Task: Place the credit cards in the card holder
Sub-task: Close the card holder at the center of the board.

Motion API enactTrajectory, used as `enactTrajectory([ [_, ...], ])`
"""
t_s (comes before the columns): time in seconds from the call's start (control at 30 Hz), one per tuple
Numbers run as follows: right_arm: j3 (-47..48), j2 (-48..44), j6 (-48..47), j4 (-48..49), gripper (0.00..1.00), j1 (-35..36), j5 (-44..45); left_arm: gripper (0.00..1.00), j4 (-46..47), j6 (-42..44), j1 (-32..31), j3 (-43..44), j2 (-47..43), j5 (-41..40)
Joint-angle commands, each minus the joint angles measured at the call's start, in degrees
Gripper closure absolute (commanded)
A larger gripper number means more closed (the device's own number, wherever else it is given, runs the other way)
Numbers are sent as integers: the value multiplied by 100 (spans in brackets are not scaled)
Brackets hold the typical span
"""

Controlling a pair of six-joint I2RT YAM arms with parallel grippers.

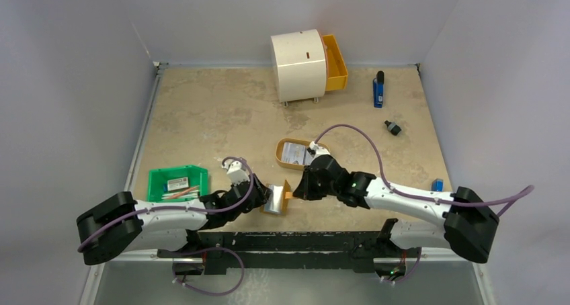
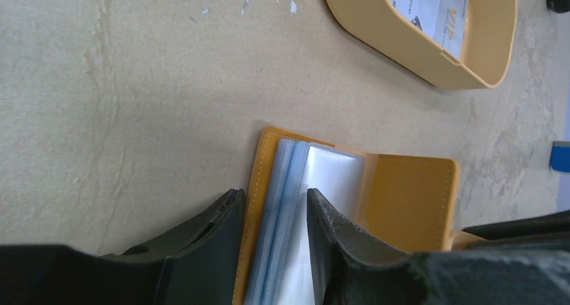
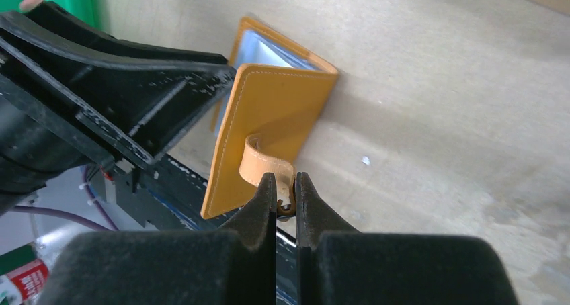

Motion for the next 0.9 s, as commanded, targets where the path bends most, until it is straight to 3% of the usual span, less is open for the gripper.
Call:
enactTrajectory([
  [0.0,328,376,164,926,100,11,-333,62,545,213,17,-238,35,563],
  [0.43,783,1875,271,1398,100,11,-641,68,125,108,21,-435,-328,381],
  [0.67,1007,2476,259,1337,100,11,-696,61,-370,79,21,-537,-783,173],
  [0.87,1178,2756,230,1207,100,11,-611,57,-1359,-21,22,-417,-1531,-157],
])
